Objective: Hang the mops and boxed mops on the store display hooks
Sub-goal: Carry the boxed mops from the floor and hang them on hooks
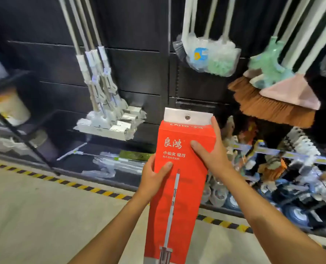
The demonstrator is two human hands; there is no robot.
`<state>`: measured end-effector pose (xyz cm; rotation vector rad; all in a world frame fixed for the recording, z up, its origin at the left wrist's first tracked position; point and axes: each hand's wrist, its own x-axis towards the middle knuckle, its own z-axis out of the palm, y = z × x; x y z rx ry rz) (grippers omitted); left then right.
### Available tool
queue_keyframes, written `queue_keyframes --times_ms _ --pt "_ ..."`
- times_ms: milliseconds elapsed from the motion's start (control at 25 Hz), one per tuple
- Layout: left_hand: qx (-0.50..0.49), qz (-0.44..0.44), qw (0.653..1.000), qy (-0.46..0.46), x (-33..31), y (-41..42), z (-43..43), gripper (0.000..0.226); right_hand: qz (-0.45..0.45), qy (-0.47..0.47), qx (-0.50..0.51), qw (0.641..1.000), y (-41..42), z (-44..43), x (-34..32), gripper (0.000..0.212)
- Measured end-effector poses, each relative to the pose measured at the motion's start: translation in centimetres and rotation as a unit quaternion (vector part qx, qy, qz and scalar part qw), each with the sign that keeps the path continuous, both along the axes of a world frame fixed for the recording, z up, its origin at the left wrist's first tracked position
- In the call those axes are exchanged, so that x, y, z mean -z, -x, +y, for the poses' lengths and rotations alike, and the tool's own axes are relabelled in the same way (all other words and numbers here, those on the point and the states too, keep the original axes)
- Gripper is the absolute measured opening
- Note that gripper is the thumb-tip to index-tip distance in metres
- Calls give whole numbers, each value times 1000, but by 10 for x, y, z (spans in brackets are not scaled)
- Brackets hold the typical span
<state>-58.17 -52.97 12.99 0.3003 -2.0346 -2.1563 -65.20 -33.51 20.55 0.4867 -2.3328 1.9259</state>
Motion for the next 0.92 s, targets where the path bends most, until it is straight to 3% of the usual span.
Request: queue_keyframes --times_ms 200,360,560,720,920 --pt "-144 7 989 19 -1 -40 -125 68 12 2 -148 989 14 -148 0 101" --pt "-245 -1 969 30 5 -63 -211 68 -3 17 -250 968 20 -260 1 113" --pt "-324 -10 945 44 4 -70 -308 68 -35 41 -340 939 37 -388 10 110" --pt "-418 -14 907 51 3 -82 -384 66 -20 28 -417 908 44 -499 14 98" --pt "-523 -24 851 47 8 -119 -464 68 -22 9 -520 854 21 -623 18 104"
